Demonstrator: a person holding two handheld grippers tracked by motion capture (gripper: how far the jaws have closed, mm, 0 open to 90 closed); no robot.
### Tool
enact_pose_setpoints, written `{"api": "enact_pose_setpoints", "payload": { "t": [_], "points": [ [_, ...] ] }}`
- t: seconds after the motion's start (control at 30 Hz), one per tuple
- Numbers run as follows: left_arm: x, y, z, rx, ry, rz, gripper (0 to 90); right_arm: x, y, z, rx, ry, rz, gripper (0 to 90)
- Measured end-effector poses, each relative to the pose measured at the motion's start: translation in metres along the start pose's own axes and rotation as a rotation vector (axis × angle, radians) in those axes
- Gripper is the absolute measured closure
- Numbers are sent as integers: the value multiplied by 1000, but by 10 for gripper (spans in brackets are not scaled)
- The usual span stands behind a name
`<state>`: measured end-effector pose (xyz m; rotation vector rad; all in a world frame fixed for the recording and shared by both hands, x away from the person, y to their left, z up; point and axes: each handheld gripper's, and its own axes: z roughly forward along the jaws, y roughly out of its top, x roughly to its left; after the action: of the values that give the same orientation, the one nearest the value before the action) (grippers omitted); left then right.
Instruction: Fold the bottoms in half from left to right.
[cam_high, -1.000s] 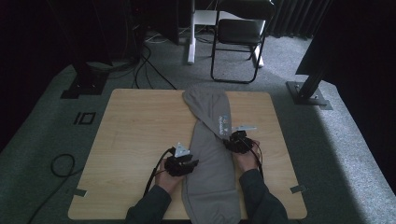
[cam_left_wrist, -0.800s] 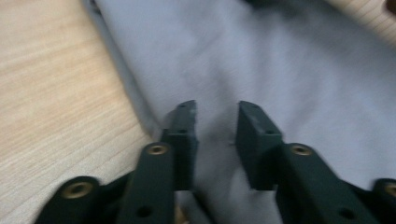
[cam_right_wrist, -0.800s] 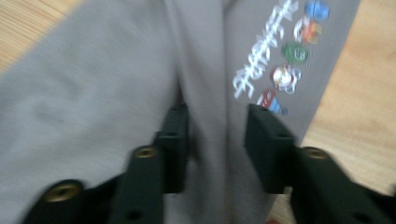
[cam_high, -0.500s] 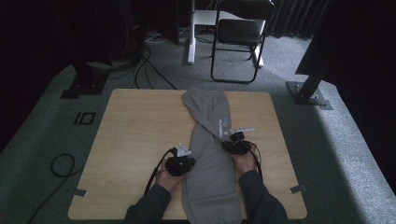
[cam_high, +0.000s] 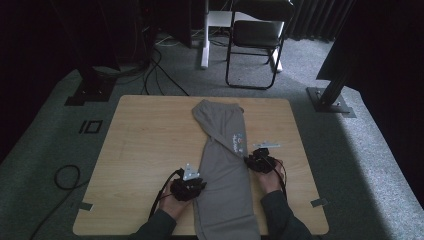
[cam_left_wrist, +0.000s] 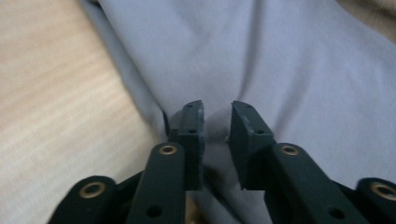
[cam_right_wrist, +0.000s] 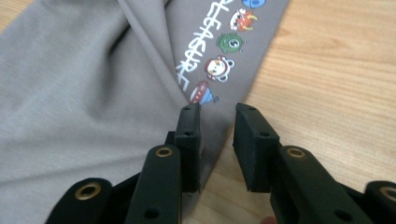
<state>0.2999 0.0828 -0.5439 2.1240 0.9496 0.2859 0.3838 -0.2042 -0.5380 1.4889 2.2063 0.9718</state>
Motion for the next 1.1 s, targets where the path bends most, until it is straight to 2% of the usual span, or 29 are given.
{"api": "enact_pose_setpoints", "payload": {
  "t": [0.1, 0.13, 0.2, 0.33, 0.47, 0.53, 0.6, 0.67, 0.7, 0.73, 0.8, 0.9, 1.0, 1.1],
  "points": [
    [3, 13, 6, -28, 24, 29, 700, 6, 7, -2, -38, 38, -28, 682],
    [4, 18, 10, -34, 30, 22, 699, 10, 11, -1, -51, 58, -45, 656],
    [9, 26, 19, -27, 36, 15, 699, 18, 21, 3, -73, 86, -92, 612],
    [16, 32, 35, 28, 33, 2, 713, 36, 41, 18, -65, 120, -163, 547],
    [15, 26, 36, 6, 26, -24, 771, 47, 54, 41, -37, 101, -219, 555],
    [13, 21, 34, 3, -3, -24, 803, 50, 58, 52, -19, 89, -238, 562],
    [10, 16, 31, -7, -10, -12, 820, 51, 60, 60, 3, 83, -245, 638],
    [9, 13, 28, -7, -16, -10, 826, 51, 63, 64, 18, 76, -244, 819],
    [9, 11, 26, -10, -19, -17, 832, 50, 65, 62, 15, 69, -228, 871],
    [9, 9, 24, -10, -25, -21, 841, 47, 67, 59, 9, 80, -190, 889],
    [6, 4, 21, -14, -35, -29, 851, 37, 70, 50, -24, 117, -107, 893],
    [-1, -3, 14, -12, -45, -23, 857, 17, 68, 35, -62, 122, -32, 895],
    [-8, -10, 8, -13, -47, -11, 856, -3, 57, 27, -64, 130, 25, 894],
    [-13, -13, 5, -10, -43, 2, 855, -17, 38, 29, -32, 138, 67, 891]
  ]
}}
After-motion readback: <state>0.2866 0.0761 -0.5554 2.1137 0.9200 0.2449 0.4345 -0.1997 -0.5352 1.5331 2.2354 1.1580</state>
